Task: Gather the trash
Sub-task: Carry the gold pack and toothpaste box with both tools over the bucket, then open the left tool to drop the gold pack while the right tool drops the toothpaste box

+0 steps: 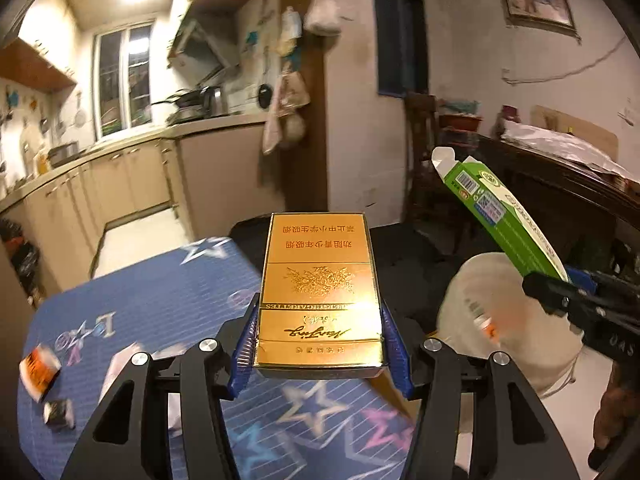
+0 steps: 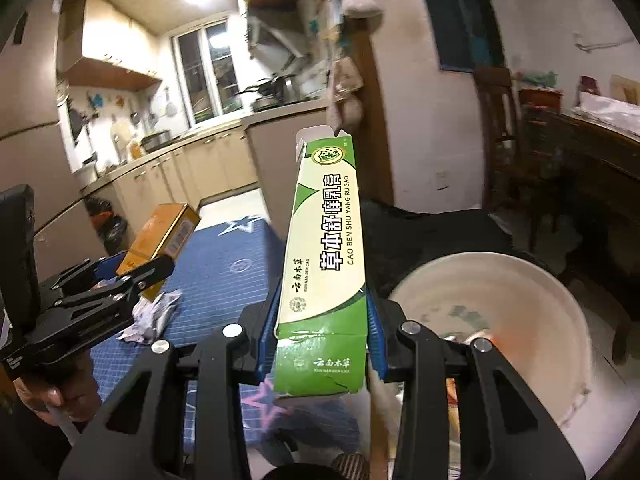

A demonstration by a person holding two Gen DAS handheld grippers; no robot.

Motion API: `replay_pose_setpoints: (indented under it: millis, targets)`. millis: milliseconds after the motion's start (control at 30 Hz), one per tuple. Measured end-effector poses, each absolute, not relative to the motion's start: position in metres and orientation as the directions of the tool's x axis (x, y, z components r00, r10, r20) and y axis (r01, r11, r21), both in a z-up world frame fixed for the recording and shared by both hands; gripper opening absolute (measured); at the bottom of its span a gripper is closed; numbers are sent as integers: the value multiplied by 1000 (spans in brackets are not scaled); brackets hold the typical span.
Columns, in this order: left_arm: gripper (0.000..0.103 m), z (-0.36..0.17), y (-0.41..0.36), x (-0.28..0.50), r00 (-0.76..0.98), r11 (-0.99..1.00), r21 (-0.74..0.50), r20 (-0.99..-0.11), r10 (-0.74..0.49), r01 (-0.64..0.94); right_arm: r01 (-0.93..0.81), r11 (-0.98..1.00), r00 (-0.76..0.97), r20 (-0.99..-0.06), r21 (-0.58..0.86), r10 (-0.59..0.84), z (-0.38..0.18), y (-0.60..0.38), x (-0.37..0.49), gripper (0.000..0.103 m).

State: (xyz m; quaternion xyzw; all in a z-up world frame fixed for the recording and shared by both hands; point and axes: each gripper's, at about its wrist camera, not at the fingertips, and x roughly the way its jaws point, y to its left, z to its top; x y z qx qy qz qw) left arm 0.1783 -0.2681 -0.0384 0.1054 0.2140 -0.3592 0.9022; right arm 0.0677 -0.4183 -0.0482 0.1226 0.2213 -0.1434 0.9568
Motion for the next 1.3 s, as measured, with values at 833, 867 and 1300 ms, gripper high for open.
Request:
replay_pose_setpoints:
  millis: [833,867,1300]
  targets:
    - [56,-47,-428,129,541,571,102,-487,-685,815,511,843,811,-417,166,-410,-47,-501,-15,35]
    - [56,-48,-430,128,539,567,106,-489,-686,817,517,839,807,-422,169,-413,-49,-505,-16,35]
    - [56,-84,-471,121,487,514,129,-573,-659,848,567,805,748,-517,173,-416,-85,-546,-20,35]
